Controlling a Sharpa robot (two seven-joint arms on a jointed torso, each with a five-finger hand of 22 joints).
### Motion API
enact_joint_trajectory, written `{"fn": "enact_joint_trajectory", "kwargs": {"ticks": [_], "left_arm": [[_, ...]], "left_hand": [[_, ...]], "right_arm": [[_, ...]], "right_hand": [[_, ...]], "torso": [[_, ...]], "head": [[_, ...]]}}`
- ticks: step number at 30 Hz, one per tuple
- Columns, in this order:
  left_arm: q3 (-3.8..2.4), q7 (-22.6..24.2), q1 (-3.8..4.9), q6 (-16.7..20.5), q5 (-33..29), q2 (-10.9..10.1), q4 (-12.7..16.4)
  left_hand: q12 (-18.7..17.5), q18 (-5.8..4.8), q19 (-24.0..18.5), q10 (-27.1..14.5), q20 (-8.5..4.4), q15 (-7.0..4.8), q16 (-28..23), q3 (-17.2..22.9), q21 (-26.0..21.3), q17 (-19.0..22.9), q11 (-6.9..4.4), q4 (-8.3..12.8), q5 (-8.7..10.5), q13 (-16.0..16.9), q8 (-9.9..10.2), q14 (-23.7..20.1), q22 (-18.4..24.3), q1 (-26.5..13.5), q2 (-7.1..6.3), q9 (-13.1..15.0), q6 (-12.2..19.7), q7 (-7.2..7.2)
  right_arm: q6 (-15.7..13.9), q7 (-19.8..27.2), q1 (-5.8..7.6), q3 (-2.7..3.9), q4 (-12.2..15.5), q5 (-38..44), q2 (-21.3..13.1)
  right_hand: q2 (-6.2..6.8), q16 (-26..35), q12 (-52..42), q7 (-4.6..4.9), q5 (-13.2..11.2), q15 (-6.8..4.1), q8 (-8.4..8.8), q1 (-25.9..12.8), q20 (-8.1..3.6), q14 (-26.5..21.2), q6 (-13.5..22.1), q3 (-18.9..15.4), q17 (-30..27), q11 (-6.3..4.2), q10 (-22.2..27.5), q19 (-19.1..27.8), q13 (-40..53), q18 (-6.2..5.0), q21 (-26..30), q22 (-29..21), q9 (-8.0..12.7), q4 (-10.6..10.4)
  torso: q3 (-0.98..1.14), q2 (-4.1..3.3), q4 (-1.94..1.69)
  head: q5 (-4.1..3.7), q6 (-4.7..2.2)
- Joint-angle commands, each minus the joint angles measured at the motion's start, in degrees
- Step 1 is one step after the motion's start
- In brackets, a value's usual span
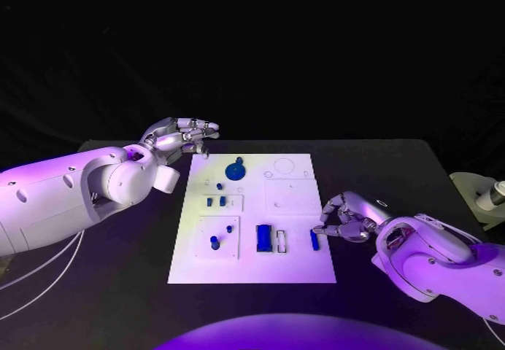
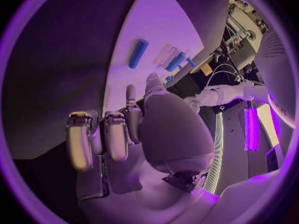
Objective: Assemble the parts on the task board
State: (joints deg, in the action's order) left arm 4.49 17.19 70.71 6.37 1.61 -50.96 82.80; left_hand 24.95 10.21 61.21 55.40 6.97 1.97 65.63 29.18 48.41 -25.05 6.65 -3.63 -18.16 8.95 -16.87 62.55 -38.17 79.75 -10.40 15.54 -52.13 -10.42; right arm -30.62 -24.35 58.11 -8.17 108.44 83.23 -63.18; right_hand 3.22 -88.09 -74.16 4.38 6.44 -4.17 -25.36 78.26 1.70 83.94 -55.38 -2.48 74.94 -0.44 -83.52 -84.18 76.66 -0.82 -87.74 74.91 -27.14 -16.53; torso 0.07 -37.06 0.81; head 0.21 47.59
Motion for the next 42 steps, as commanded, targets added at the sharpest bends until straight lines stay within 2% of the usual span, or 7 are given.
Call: {"fn": "enact_joint_trajectory", "kwargs": {"ticks": [1, 7, 24, 34, 37, 38, 42], "left_arm": [[-0.01, 0.54, 0.05, -0.93, -0.26, 0.14, 0.06], [0.04, 0.54, 0.03, -1.09, -0.25, 0.21, 0.00], [0.08, 0.33, 0.03, -1.08, -0.26, -0.09, 0.04], [0.08, 0.23, 0.04, -1.13, -0.26, -0.17, 0.15], [0.08, 0.15, 0.04, -1.16, -0.26, -0.21, 0.17], [0.08, 0.13, 0.04, -1.17, -0.26, -0.22, 0.18], [0.08, 0.06, 0.04, -1.20, -0.26, -0.24, 0.20]], "left_hand": [[0.34, 0.36, -0.17, -0.33, 0.15, 0.07, 0.27, -0.05, -0.23, 0.05, -0.08, -0.29, -0.29, 0.09, -0.23, -0.37, 0.08, -0.50, 0.04, 0.05, 0.46, 0.07], [0.34, 0.36, -0.17, -0.33, 0.15, 0.07, 0.27, -0.05, -0.23, 0.05, -0.08, -0.29, -0.29, 0.09, -0.23, -0.37, 0.08, -0.50, 0.04, 0.05, 0.46, 0.07], [0.41, 0.36, -0.17, -0.36, 0.16, 0.08, 0.29, -0.07, -0.26, 0.07, -0.07, -0.34, -0.27, 0.10, -0.25, -0.38, 0.10, -0.56, 0.02, 0.06, 0.50, 0.06], [0.49, 0.35, -0.16, -0.40, 0.18, 0.10, 0.32, -0.08, -0.30, 0.09, -0.05, -0.45, -0.27, 0.12, -0.29, -0.39, 0.13, -0.66, 0.06, 0.06, 0.53, 0.05], [0.49, 0.35, -0.16, -0.40, 0.18, 0.10, 0.32, -0.08, -0.30, 0.09, -0.05, -0.45, -0.27, 0.12, -0.29, -0.39, 0.13, -0.66, 0.06, 0.06, 0.53, 0.05], [0.49, 0.35, -0.16, -0.40, 0.18, 0.10, 0.32, -0.08, -0.30, 0.09, -0.05, -0.45, -0.27, 0.12, -0.29, -0.39, 0.13, -0.66, 0.06, 0.06, 0.53, 0.05], [0.49, 0.35, -0.16, -0.40, 0.18, 0.10, 0.32, -0.08, -0.30, 0.09, -0.05, -0.45, -0.27, 0.12, -0.29, -0.39, 0.13, -0.66, 0.06, 0.06, 0.53, 0.05]], "right_arm": [[0.00, 0.08, -0.59, -0.08, 0.06, 1.65, -0.30], [0.50, -0.93, -1.96, -0.17, -0.55, 2.09, 0.36], [1.88, -1.77, -3.42, -0.27, -2.25, 2.43, 3.17], [6.19, -3.37, -3.86, -0.32, -3.85, 5.66, 4.79], [7.34, -3.95, -4.12, -0.34, -4.11, 7.03, 5.17], [7.55, -4.13, -4.18, -0.34, -4.16, 7.37, 5.25], [7.75, -4.78, -4.31, -0.34, -4.18, 8.59, 5.51]], "right_hand": [[0.18, -0.15, 0.23, 0.12, 0.18, 0.36, 0.34, 0.19, 0.42, 4.90, 0.25, 0.32, 8.90, 0.42, 0.01, -5.06, 2.07, 0.33, 0.09, 14.43, 0.13, -0.13], [0.23, -0.15, 0.26, 0.18, 0.15, 0.47, 0.51, -0.27, 0.54, 4.90, 0.01, 0.24, 8.92, 0.50, 0.00, -5.08, 2.08, 0.34, 0.03, 14.45, 0.21, -0.19], [-0.45, -0.19, 0.06, -0.21, 0.40, 0.37, 0.73, -0.92, 0.69, 4.93, -1.37, 0.78, 9.07, 0.25, -0.17, -5.14, 2.30, 0.37, -0.15, 14.50, 0.32, 0.00], [-1.16, -0.20, 0.23, -0.87, -1.89, -0.22, 1.64, 4.65, 0.19, 4.95, -2.52, 5.09, 9.22, -0.39, -0.17, -5.18, 2.43, 0.40, -0.30, 14.54, 0.69, 0.81], [-1.10, -0.20, 0.27, -0.97, -1.81, -0.28, 1.74, 5.60, 0.16, 4.95, -2.59, 5.71, 9.23, -0.47, -0.15, -5.19, 2.43, 0.41, -0.34, 14.56, 0.73, 1.23], [-1.22, -0.28, 0.25, -1.24, -1.20, -0.51, 1.93, 8.60, 0.02, 5.00, -2.81, 7.79, 9.51, -0.73, -0.11, -5.27, 2.50, 0.46, -0.59, 14.62, 0.83, 2.73], [-0.21, -0.34, 0.18, -1.18, 0.33, -0.52, 2.37, 10.33, -0.15, 5.04, -3.60, 11.82, 9.78, -0.77, -0.16, -5.32, 2.70, 0.50, -0.74, 14.67, 1.05, 3.52]], "torso": [[0.20, -0.01, 0.34], [0.39, -0.09, 0.30], [0.18, -0.04, 0.28], [0.19, -0.06, 0.28], [0.19, -0.05, 0.28], [0.21, -0.02, 0.30], [0.23, -0.01, 0.31]], "head": [[-0.16, -0.09], [0.03, 0.04], [0.24, 0.34], [0.54, 0.56], [0.54, 0.58], [0.56, 0.63], [0.58, 0.62]]}}
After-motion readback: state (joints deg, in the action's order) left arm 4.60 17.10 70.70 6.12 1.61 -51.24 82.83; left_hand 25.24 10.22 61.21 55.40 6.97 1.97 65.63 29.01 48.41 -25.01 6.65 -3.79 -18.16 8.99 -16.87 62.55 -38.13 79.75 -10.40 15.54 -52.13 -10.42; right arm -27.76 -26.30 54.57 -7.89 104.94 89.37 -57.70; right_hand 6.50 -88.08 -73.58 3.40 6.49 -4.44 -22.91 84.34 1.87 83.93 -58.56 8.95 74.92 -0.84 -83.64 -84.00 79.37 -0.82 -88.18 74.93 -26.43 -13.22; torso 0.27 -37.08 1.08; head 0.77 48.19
